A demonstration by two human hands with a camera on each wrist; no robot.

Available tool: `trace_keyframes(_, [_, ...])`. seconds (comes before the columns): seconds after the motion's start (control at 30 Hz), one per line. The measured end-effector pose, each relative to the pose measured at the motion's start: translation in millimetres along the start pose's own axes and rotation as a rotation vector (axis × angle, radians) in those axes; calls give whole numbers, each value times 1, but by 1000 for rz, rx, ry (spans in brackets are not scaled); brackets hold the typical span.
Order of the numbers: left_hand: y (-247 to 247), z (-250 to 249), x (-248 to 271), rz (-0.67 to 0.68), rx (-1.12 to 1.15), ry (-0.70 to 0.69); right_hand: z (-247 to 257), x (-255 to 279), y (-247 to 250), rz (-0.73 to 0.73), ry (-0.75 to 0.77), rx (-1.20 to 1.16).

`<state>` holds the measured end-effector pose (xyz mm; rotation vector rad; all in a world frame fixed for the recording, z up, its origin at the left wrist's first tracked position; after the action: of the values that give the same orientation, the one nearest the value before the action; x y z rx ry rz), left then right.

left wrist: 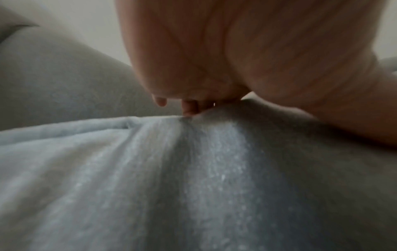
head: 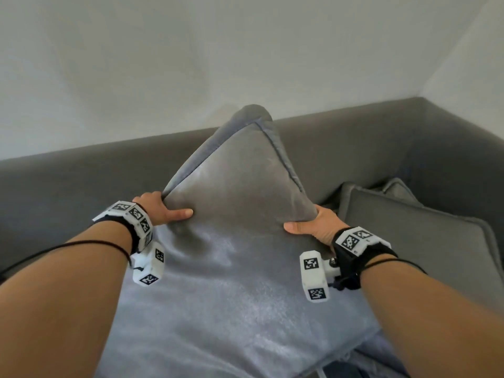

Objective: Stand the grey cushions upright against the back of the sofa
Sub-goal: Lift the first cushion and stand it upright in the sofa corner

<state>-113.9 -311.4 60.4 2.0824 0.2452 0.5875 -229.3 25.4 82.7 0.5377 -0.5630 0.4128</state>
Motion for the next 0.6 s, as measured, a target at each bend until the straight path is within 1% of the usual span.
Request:
trace_keyframes(0.07, [-6, -2, -5, 36, -7, 20, -5, -16, 1, 1, -31, 14])
trace_keyframes(0.17, [-9, -8, -2, -19, 83, 39, -6, -29, -1, 9, -45, 22])
trace_keyframes(0.27, [-17, -15, 0, -53, 204, 47, 4, -19, -2, -39, -90, 64])
trace_keyframes(0.37, [-18, -31, 5, -50, 137, 38, -2, -19, 0, -80, -152, 79])
trace_keyframes(0.43, [-10, -43, 8, -29, 95, 17, -6, -28, 0, -77, -159, 41])
trace_keyframes(0.53, [18, -57, 9, -32, 12, -25, 17, -24, 2, -87, -146, 4])
trace_keyframes(0.6, [46, -66, 8, -58, -69, -54, 37, -19, 2, -89, -123, -18])
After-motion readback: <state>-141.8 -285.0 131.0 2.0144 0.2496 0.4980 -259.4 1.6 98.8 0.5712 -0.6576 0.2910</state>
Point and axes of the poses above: each hand's wrist, its own x-axis away from the middle knuckle, its own y-axis out of the back of the hand, z = x × y, the point moved 4 cm from there along -x, towards the middle knuckle, and after that the axes turned 13 degrees about -y, right-handed, at the moved point
